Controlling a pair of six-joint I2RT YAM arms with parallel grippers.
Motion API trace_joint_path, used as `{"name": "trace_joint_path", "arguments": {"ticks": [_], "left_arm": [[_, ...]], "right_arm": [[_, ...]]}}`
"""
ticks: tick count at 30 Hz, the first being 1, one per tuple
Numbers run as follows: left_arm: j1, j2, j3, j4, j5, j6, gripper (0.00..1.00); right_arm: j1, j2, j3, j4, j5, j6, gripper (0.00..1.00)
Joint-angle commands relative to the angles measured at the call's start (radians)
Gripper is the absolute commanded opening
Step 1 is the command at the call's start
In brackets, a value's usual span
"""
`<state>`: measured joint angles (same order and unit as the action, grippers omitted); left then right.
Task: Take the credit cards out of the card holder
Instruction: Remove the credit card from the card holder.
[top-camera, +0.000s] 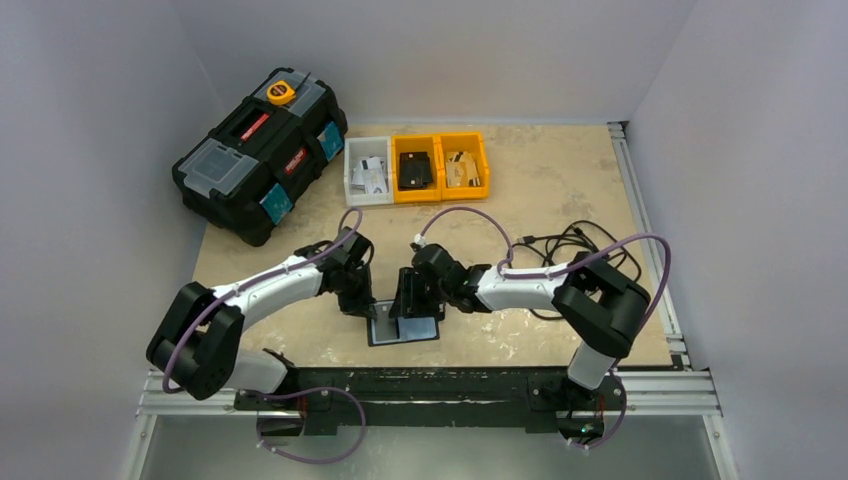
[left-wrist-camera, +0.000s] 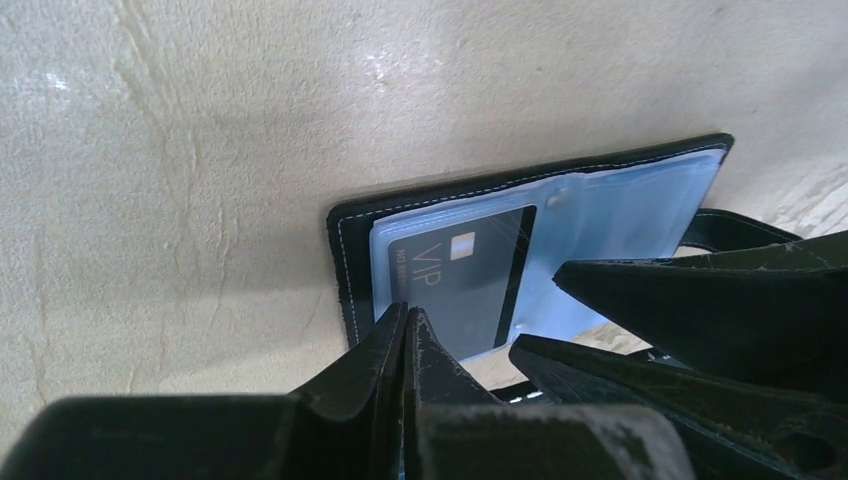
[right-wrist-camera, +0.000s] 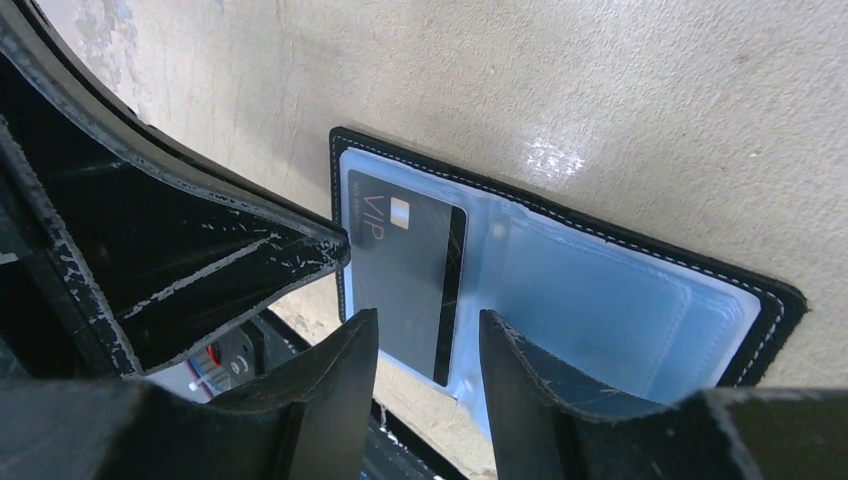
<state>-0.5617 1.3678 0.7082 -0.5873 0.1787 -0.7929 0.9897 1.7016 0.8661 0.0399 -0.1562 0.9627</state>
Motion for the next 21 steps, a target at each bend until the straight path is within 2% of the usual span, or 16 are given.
{"name": "trace_joint_path", "arguments": {"ticks": [1, 15, 21], "left_arm": [[0.008, 0.013, -0.022, 0.045, 0.005, -0.012, 0.0], [0.003, 0.044, -0.064, 0.084, 0.011, -0.031, 0.0], [-0.012, 0.067, -0.065, 0.103, 0.021, -0.048, 0.0]], "right_arm": [[0.0, 0.009, 0.027, 0.057, -0.027, 0.01, 0.42], [-0.002, 0.031, -0.039, 0.096, -0.051, 0.029, 0.41], [-0.009, 0.043, -0.093, 0.164, -0.097, 0.051, 0.4]]}}
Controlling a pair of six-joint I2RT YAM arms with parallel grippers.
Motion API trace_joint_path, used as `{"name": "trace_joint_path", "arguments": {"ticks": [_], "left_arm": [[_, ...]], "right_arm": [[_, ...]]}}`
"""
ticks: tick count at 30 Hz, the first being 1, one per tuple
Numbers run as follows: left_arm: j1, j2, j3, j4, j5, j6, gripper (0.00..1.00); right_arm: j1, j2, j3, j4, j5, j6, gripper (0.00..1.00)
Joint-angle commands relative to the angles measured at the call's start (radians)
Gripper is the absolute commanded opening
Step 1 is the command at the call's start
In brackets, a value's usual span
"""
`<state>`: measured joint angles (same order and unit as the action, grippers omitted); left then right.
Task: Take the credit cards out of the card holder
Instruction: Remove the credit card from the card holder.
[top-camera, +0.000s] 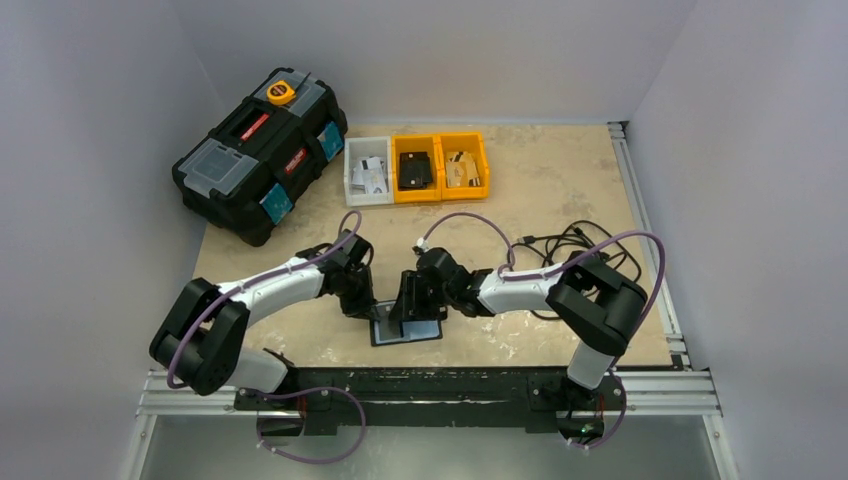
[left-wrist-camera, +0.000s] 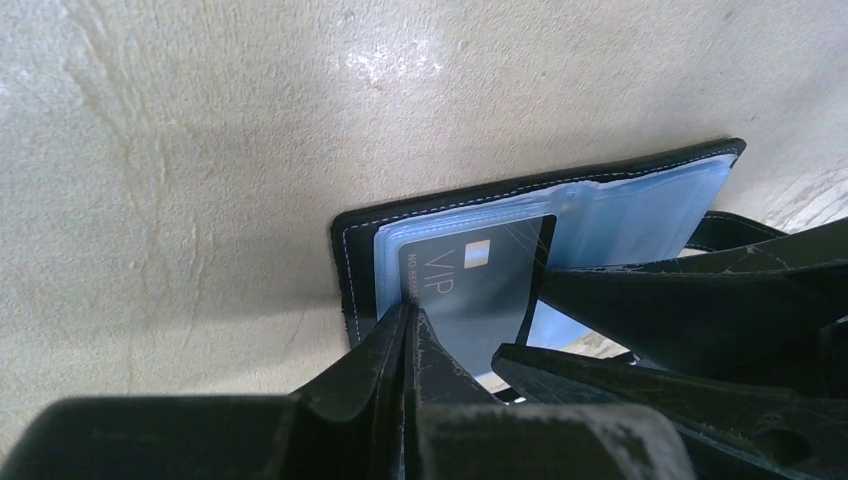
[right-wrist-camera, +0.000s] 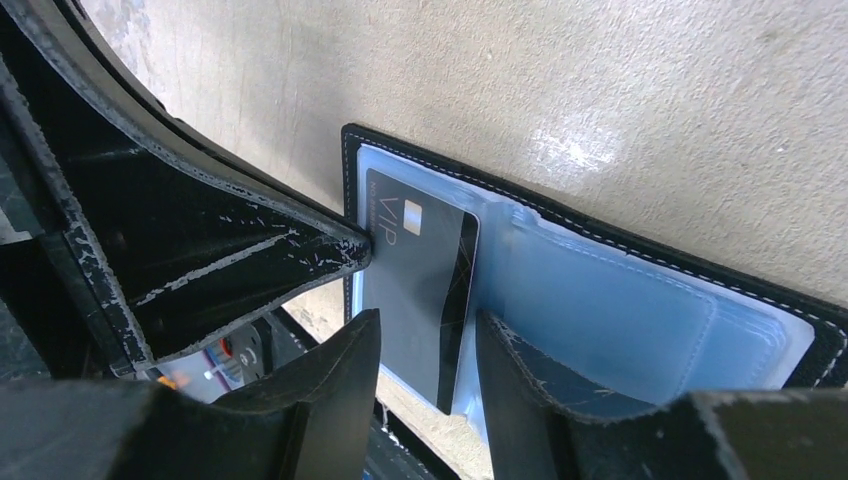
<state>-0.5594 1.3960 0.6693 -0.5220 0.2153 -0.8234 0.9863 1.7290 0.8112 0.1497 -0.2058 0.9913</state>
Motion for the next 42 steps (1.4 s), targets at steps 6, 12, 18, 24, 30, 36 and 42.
{"name": "trace_joint_path", "arguments": {"ticks": [6, 12, 18, 24, 30, 36, 42], "left_arm": [[-0.044, 0.058, -0.026, 0.058, -0.011, -0.042, 0.0], [-0.063, 0.073, -0.028, 0.07, -0.01, -0.052, 0.0], [-0.063, 0.09, -0.024, 0.058, -0.027, -0.061, 0.0], [-0.062, 0.106, -0.018, 0.045, -0.037, -0.06, 0.0], [-0.063, 0.113, -0.013, 0.044, -0.037, -0.061, 0.0], [-0.062, 0.112, -0.005, 0.036, -0.038, -0.057, 0.0], [-0.063, 0.112, -0.004, 0.037, -0.037, -0.056, 0.0]], "right_arm": [[-0.046, 0.012, -0.115, 0.173, -0.113, 0.059, 0.35], [-0.063, -0.003, -0.15, 0.235, -0.134, 0.075, 0.29], [-0.086, -0.019, -0.193, 0.297, -0.155, 0.097, 0.24], [-0.12, -0.048, -0.247, 0.354, -0.178, 0.109, 0.26], [-0.142, -0.044, -0.292, 0.444, -0.214, 0.141, 0.26], [-0.148, -0.024, -0.316, 0.52, -0.233, 0.174, 0.2], [-0.155, -0.017, -0.328, 0.545, -0.243, 0.182, 0.12]]}}
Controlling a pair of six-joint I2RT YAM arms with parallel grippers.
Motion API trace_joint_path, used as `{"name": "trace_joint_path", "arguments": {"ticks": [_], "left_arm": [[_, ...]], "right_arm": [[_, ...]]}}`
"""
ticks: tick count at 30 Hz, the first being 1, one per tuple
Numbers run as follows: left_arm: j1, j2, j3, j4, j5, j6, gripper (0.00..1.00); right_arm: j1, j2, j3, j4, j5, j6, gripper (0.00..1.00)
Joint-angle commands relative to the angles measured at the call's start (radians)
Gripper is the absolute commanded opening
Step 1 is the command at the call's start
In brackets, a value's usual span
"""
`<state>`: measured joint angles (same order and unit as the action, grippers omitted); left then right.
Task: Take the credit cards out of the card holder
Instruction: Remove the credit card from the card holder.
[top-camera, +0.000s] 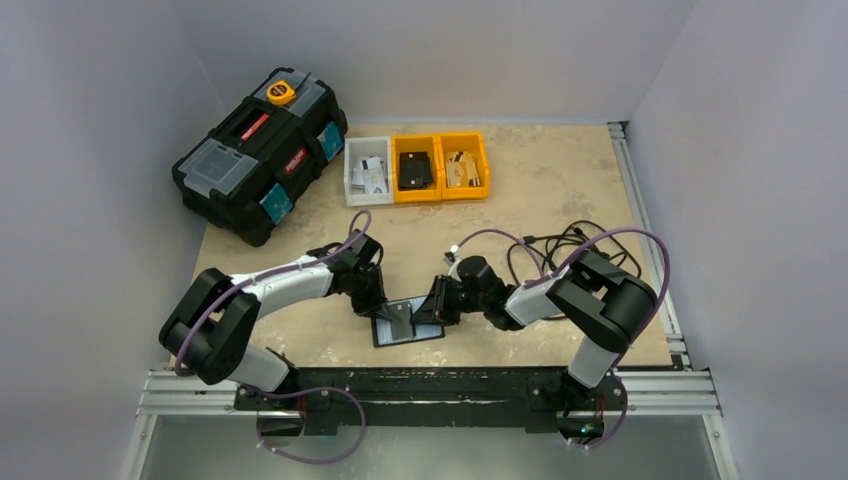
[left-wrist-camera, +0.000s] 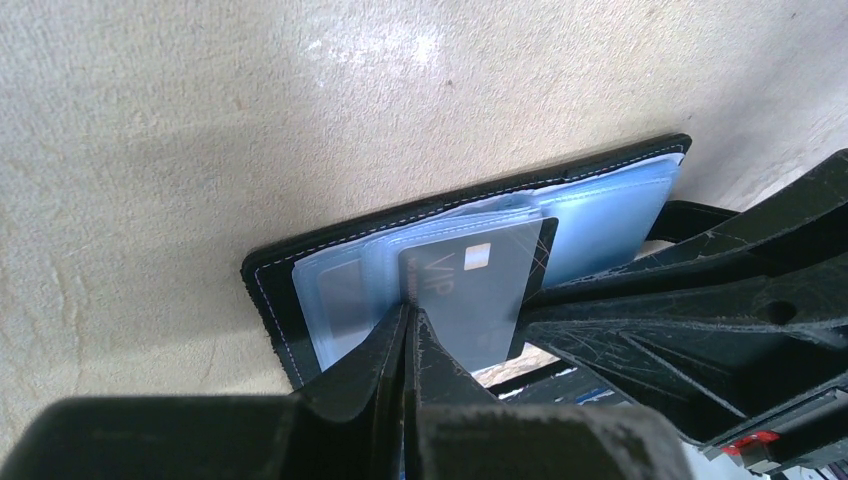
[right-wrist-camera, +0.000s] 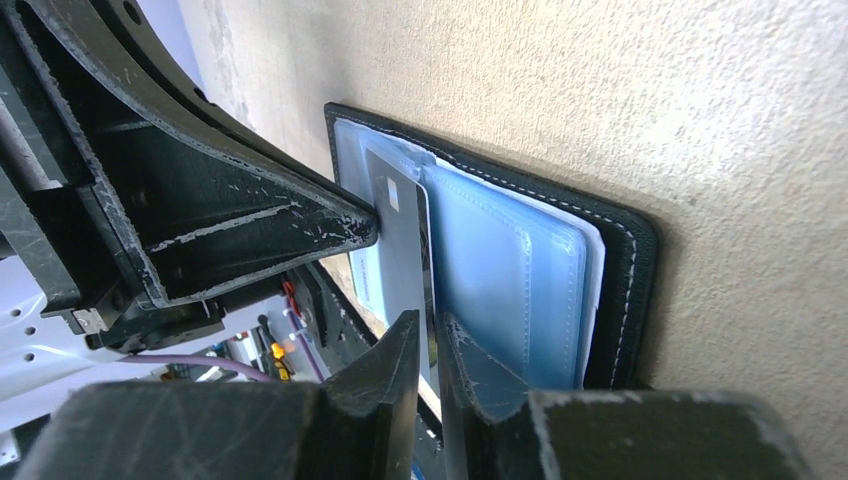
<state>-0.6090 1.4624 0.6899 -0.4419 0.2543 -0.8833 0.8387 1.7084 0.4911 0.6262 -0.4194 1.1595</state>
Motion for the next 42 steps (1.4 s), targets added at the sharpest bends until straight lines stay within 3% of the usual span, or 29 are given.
{"name": "trace_joint_path", "arguments": {"ticks": [1, 5, 17, 22, 27, 32, 39, 42], "left_arm": [[-0.012, 0.047, -0.024, -0.045, -0.076, 0.004, 0.0], [-0.013, 0.046, -0.02, -0.053, -0.078, 0.007, 0.0], [-0.007, 0.045, -0.012, -0.074, -0.093, 0.022, 0.0], [-0.006, 0.057, -0.01, -0.062, -0.084, 0.024, 0.0], [-0.009, 0.065, -0.01, -0.052, -0.073, 0.022, 0.0], [-0.014, 0.077, -0.009, -0.047, -0.066, 0.021, 0.0], [-0.014, 0.073, -0.006, -0.058, -0.076, 0.021, 0.0], [-0.014, 0.069, -0.006, -0.064, -0.078, 0.022, 0.0]], "right_arm": [[-0.008, 0.004, -0.007, 0.071, -0.031, 0.014, 0.1], [-0.013, -0.001, -0.01, 0.06, -0.023, 0.008, 0.0], [-0.05, -0.044, -0.059, 0.011, 0.014, -0.031, 0.0], [-0.05, 0.0, -0.045, 0.041, -0.004, -0.034, 0.28], [-0.05, 0.049, -0.037, 0.083, -0.024, -0.026, 0.3], [-0.05, 0.078, -0.025, 0.105, -0.037, -0.019, 0.23], [-0.052, 0.042, -0.034, 0.064, -0.031, -0.032, 0.0], [-0.059, -0.004, -0.043, 0.01, -0.006, -0.05, 0.0]]}}
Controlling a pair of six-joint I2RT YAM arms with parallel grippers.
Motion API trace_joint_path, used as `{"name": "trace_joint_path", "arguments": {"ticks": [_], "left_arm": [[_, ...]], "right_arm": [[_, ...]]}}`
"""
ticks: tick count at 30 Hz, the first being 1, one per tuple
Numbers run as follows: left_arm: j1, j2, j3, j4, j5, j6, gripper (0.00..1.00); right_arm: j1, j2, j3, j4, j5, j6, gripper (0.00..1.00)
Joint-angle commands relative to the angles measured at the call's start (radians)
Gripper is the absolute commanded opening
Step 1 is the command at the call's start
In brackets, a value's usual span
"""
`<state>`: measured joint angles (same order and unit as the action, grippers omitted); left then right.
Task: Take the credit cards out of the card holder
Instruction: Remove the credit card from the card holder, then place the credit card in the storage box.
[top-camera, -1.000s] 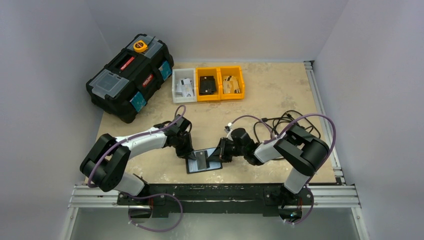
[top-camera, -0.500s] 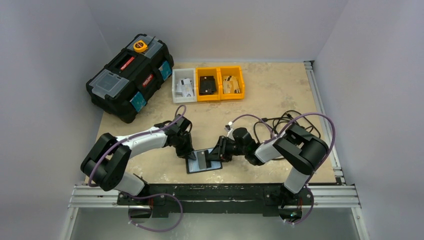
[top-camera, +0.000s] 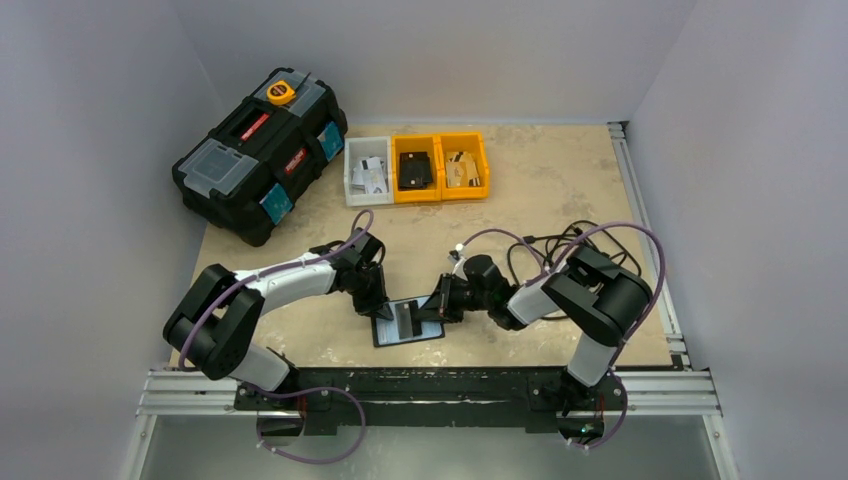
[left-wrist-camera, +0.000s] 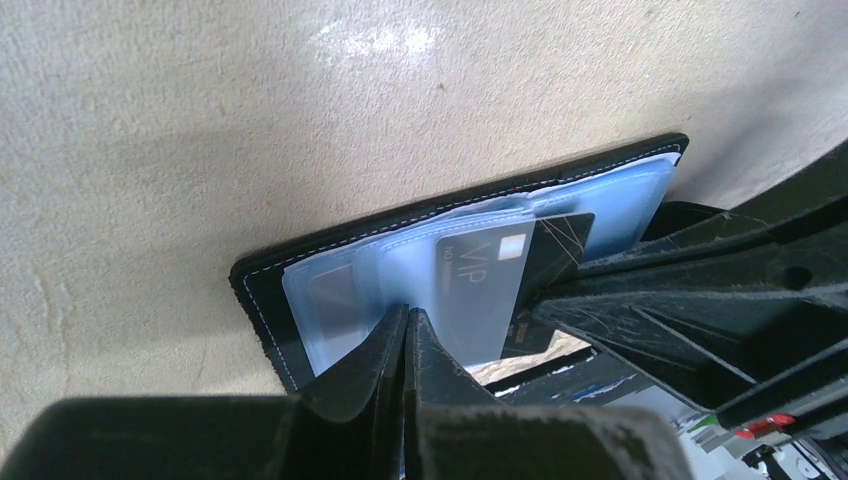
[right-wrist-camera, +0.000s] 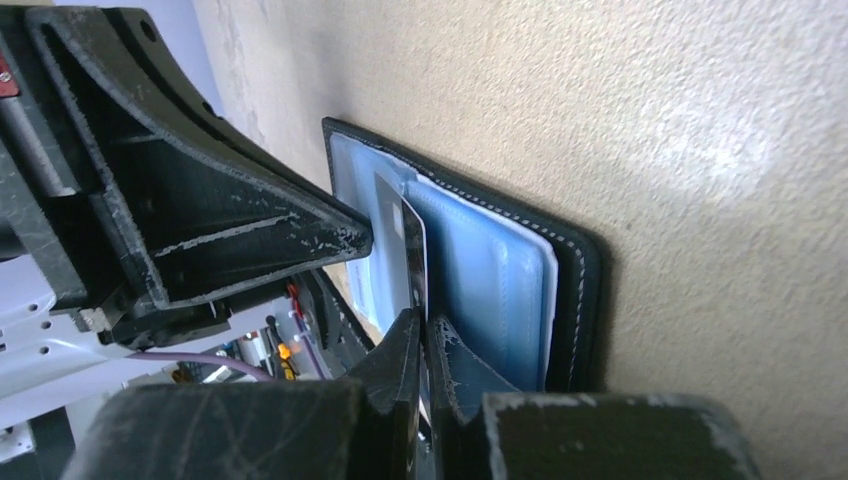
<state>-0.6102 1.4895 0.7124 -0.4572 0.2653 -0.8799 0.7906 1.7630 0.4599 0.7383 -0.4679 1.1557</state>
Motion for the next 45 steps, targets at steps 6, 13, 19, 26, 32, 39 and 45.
{"name": "trace_joint_path", "arguments": {"ticks": [6, 13, 19, 26, 32, 39, 45], "left_arm": [[-0.013, 0.031, -0.03, -0.055, -0.092, 0.022, 0.0], [-0.013, 0.016, -0.012, -0.055, -0.089, 0.026, 0.0], [-0.014, -0.058, 0.038, -0.08, -0.083, 0.032, 0.03], [-0.013, -0.236, 0.134, -0.209, -0.148, 0.069, 0.65], [-0.008, -0.317, 0.177, -0.29, -0.196, 0.083, 0.93], [-0.008, -0.377, 0.181, -0.352, -0.212, 0.11, 0.96], [-0.007, -0.434, 0.161, -0.376, -0.206, 0.116, 0.96]], "right_arm": [[-0.075, -0.188, -0.047, -0.239, 0.079, -0.11, 0.0], [-0.094, -0.321, -0.018, -0.399, 0.116, -0.172, 0.0], [-0.093, -0.384, 0.013, -0.448, 0.112, -0.175, 0.0], [-0.093, -0.453, 0.087, -0.546, 0.126, -0.2, 0.0], [-0.106, -0.417, 0.234, -0.632, 0.171, -0.242, 0.0], [-0.222, -0.215, 0.552, -0.727, 0.169, -0.352, 0.0], [-0.328, 0.051, 0.916, -0.825, 0.158, -0.418, 0.0]]}}
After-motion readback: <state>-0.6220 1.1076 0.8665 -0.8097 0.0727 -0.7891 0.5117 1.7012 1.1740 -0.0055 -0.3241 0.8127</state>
